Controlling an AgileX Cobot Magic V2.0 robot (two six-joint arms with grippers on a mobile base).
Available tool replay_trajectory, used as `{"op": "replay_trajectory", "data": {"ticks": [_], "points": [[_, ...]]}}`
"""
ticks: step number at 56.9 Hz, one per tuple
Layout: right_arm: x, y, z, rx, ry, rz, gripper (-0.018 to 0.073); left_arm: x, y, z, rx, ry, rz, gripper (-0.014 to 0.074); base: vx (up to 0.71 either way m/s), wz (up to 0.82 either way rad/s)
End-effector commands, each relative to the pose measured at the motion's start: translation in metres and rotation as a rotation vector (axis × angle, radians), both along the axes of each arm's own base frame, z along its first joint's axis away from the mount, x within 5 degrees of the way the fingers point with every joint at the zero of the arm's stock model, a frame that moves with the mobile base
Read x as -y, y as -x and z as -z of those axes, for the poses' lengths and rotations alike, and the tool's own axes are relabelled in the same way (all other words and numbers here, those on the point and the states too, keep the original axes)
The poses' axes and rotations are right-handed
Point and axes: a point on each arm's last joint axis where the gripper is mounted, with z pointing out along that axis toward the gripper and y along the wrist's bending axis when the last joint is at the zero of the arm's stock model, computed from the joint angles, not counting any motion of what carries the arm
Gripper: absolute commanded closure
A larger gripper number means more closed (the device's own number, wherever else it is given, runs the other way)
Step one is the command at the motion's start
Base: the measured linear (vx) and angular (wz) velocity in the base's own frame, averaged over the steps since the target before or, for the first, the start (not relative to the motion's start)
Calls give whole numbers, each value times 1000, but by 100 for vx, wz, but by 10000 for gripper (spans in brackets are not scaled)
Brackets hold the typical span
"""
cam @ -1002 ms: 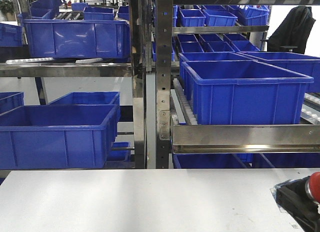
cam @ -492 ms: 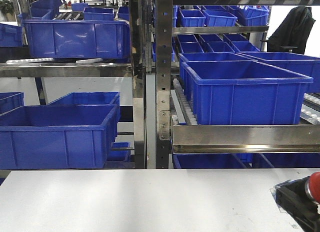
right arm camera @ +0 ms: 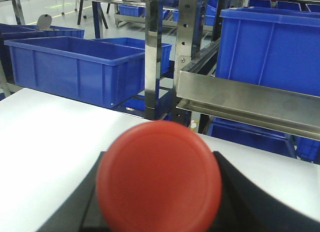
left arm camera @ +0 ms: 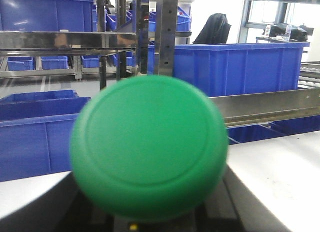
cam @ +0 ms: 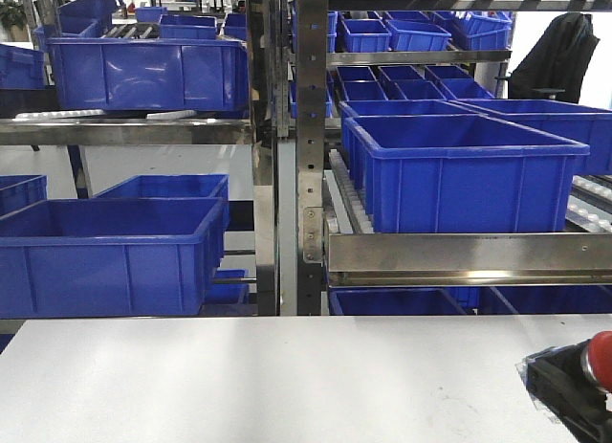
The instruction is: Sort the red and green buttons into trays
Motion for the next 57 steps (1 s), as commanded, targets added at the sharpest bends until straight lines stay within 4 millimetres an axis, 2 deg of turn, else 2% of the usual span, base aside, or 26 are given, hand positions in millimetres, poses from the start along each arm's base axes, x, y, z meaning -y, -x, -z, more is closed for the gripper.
{"op": "replay_trajectory", "data": {"ticks": [1, 57], "points": [[-1, 0, -20, 119, -30, -11, 568, 3, 2, -18, 110, 52, 34, 596, -9, 2], [-1, 0, -20, 119, -30, -11, 568, 3, 2, -18, 110, 52, 34, 596, -17, 22]]}}
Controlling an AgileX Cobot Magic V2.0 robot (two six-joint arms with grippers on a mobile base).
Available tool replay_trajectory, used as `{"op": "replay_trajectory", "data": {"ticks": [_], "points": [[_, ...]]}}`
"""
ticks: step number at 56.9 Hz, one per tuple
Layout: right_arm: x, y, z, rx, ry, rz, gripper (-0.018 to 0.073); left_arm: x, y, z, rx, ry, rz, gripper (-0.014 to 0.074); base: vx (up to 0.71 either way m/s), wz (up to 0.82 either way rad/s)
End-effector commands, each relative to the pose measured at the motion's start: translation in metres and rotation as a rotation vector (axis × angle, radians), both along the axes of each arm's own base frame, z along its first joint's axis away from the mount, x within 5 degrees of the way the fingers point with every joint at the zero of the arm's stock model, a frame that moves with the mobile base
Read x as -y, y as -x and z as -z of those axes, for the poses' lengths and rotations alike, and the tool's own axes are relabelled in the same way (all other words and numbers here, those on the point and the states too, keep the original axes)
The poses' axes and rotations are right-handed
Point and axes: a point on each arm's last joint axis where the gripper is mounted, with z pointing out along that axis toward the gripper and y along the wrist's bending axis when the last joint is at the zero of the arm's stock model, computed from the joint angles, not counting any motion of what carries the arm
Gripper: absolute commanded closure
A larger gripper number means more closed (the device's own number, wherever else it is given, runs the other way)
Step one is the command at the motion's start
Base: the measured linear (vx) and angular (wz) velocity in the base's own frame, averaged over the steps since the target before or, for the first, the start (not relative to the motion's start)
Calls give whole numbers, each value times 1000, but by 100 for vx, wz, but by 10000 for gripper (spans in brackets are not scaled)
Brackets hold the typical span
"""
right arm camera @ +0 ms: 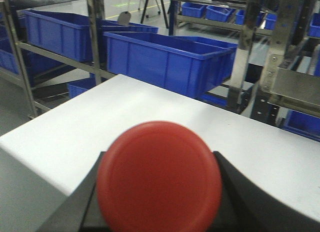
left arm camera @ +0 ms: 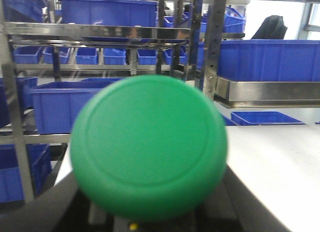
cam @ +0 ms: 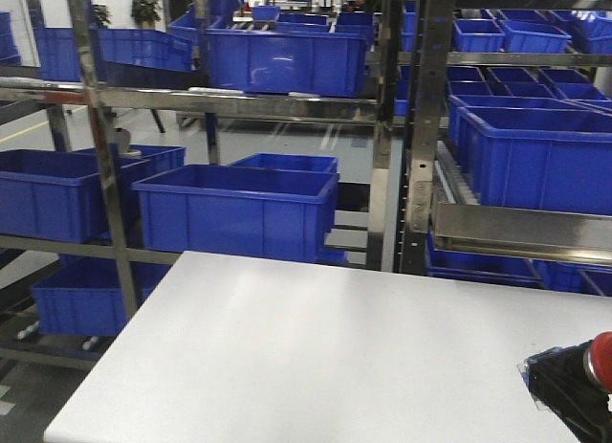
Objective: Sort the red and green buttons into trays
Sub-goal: 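Drive the base away from the table toward the tray shelf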
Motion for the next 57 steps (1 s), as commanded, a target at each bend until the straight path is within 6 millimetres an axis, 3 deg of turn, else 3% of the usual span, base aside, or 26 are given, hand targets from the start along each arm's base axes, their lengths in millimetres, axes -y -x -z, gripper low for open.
{"op": "replay_trajectory", "data": {"ticks": [1, 57], "points": [[-1, 0, -20, 124, -32, -12, 568, 3, 2, -18, 109, 52, 34, 596, -14, 25], [-1, 0, -21, 127, -33, -13, 568, 3, 2, -18, 109, 52, 34, 596, -7, 35]]}}
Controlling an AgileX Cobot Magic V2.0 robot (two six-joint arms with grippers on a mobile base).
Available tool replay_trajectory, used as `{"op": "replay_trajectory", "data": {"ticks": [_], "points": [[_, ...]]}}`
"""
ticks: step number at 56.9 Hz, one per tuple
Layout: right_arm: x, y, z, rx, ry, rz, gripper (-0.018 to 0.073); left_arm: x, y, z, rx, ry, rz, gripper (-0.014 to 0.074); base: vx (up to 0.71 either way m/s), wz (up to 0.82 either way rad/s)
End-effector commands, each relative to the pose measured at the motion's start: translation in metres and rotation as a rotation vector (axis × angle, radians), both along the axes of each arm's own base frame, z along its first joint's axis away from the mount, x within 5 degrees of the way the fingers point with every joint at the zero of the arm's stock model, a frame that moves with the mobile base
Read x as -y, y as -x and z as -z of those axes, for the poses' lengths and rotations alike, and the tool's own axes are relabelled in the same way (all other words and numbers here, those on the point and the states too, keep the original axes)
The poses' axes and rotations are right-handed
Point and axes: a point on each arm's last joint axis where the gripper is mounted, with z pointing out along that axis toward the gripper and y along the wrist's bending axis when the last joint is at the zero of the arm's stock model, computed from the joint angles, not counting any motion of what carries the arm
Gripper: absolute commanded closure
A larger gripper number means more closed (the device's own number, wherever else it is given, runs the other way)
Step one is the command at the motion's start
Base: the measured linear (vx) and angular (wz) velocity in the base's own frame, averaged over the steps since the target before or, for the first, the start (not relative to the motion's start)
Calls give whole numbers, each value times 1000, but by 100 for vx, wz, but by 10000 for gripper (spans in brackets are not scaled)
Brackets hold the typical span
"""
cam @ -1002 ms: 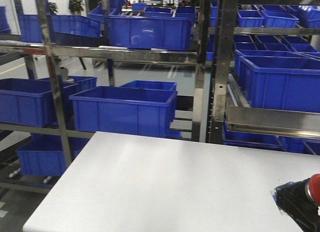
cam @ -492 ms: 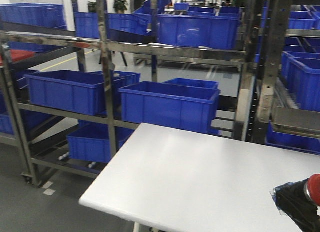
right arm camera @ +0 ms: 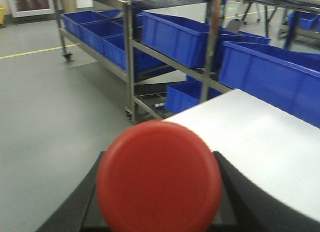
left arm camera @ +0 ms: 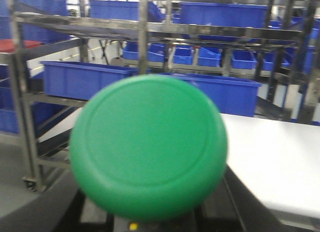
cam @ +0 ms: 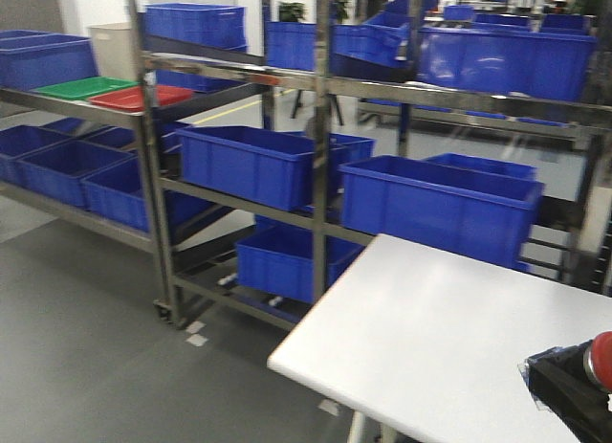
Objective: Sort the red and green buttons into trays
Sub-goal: 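Drive the base away from the table toward the tray shelf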
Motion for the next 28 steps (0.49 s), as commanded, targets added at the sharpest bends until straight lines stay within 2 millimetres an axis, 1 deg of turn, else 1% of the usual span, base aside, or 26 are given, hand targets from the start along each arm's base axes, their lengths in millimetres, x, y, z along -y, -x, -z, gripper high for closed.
{"op": "replay_trajectory", "data": {"ticks": [1, 14, 28], "points": [[-1, 0, -21, 127, -33, -13, 568, 3, 2, -18, 109, 52, 34, 596, 0, 48], [-1, 0, -21, 127, -33, -13, 568, 3, 2, -18, 109, 52, 34, 596, 3, 48], [-1, 0, -21, 127, -33, -13, 568, 3, 2, -18, 109, 52, 34, 596, 9, 46]]}}
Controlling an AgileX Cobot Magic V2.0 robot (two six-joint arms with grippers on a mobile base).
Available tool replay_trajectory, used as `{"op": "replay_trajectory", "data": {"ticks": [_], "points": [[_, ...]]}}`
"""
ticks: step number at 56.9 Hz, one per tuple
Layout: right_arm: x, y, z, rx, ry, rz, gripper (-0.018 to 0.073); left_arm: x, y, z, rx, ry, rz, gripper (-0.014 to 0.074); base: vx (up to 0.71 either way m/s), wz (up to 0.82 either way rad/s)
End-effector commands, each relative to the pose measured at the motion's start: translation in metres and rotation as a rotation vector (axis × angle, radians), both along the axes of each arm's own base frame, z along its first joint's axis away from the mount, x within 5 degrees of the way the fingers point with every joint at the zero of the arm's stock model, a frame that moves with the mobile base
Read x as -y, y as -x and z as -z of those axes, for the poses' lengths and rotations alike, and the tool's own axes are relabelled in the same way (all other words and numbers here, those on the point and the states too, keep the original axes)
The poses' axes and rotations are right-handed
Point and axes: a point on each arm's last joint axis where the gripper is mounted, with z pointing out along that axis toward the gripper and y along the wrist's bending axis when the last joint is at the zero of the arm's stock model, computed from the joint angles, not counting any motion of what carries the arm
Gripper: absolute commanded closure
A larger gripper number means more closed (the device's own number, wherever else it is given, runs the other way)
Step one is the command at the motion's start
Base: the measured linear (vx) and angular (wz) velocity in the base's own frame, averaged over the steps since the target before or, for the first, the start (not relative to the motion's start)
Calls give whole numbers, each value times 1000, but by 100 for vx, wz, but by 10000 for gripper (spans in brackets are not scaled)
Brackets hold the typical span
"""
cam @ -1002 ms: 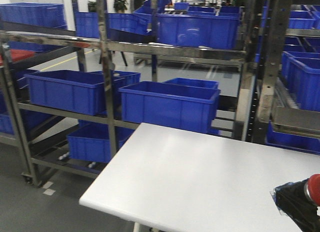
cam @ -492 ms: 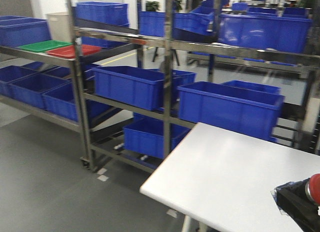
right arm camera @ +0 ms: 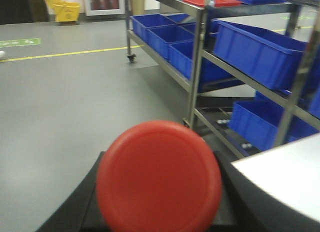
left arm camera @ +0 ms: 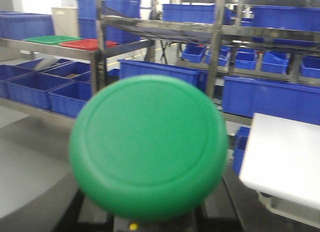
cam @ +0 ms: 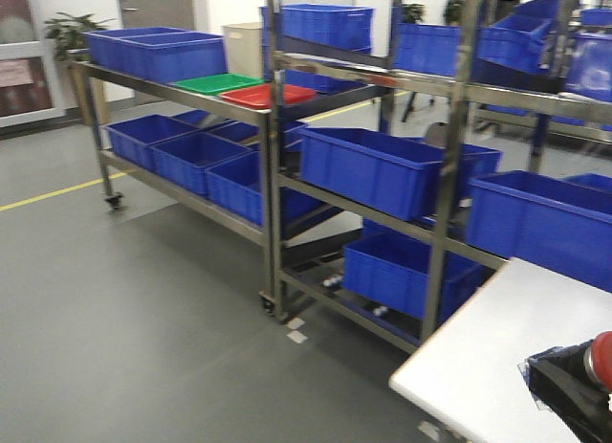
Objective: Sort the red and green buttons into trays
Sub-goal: 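Drive the base away from the table toward the tray shelf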
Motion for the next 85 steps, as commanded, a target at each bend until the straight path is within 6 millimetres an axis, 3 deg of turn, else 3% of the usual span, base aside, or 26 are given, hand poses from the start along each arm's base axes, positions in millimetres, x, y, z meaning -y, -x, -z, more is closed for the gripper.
{"op": "replay_trajectory", "data": {"ticks": [1, 85], "points": [[-1, 0, -21, 127, -33, -13, 568, 3, 2, -18, 109, 52, 34, 596, 13, 47], [-1, 0, -20, 124, -32, -12, 568, 3, 2, -18, 109, 52, 34, 596, 21, 45]]}}
